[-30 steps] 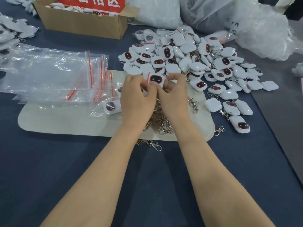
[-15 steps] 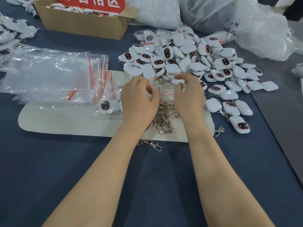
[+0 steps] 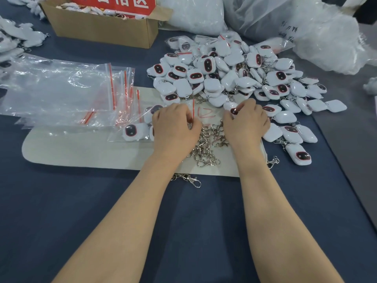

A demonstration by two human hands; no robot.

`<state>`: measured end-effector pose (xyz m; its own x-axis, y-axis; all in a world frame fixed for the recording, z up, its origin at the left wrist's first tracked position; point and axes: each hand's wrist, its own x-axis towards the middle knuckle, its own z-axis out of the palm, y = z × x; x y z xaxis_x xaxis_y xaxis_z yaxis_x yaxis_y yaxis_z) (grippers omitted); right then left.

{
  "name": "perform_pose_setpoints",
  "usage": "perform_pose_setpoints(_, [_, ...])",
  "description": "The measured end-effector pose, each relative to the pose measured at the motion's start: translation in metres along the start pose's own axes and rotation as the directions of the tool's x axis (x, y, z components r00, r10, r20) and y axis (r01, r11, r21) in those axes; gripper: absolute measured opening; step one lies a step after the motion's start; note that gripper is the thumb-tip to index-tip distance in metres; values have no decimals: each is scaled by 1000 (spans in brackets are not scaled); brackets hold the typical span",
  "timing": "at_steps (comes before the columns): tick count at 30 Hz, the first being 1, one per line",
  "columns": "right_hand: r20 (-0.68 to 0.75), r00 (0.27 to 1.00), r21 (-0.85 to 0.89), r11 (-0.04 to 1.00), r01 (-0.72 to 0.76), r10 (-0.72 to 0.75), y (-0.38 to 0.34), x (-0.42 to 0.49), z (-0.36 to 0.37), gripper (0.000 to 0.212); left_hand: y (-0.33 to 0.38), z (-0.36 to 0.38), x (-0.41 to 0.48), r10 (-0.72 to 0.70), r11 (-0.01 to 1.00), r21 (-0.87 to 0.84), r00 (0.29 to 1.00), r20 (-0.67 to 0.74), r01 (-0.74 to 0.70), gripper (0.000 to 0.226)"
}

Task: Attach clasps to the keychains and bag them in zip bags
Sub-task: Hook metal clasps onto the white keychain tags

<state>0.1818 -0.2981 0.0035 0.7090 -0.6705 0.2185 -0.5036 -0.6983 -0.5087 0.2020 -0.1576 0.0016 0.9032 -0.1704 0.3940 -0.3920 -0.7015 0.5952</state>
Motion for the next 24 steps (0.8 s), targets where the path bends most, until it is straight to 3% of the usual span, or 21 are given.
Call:
perform_pose_setpoints(6, [8,999,-10,999,37,-37,0,2,1,42,0,0,0,0,1000,-7,1000,2,0,18])
perform_pose_setpoints(8, [-48,992,139,983,119,-113,-3,0,0,43,1,0,0,-1,1000,-4,1000,-1,1,18])
perform_pose_setpoints(11, [-137,975,430,876,218,-175,-10,-4,-4,41,2,0,0,-1,1000,5,1000,2,1,18])
perform_pose_setpoints(14, [-31,999,723,690,43,-29,-19,-3,-7,45,1,0,1,-3,1000,12,1000,9,3,18])
perform_pose_setpoints(16, [157,985,865,472,-172,72,-23,-1,-7,39,1,0,1,0,1000,16,1000,10,0,18])
perform_pose_setpoints(18, [306,950,909,275,-313,70,-25,0,-4,22,1,0,1,2,1000,16,1000,10,-3,18])
perform_pose_setpoints(22, [432,901,881,193,-431,41,-23,-2,-1,29,1,-1,1,4,1000,13,1000,8,-4,18])
perform_pose_setpoints(24, [423,906,877,238,-417,25,-22,-4,-1,34,1,-1,1,3,1000,15,1000,10,-3,18])
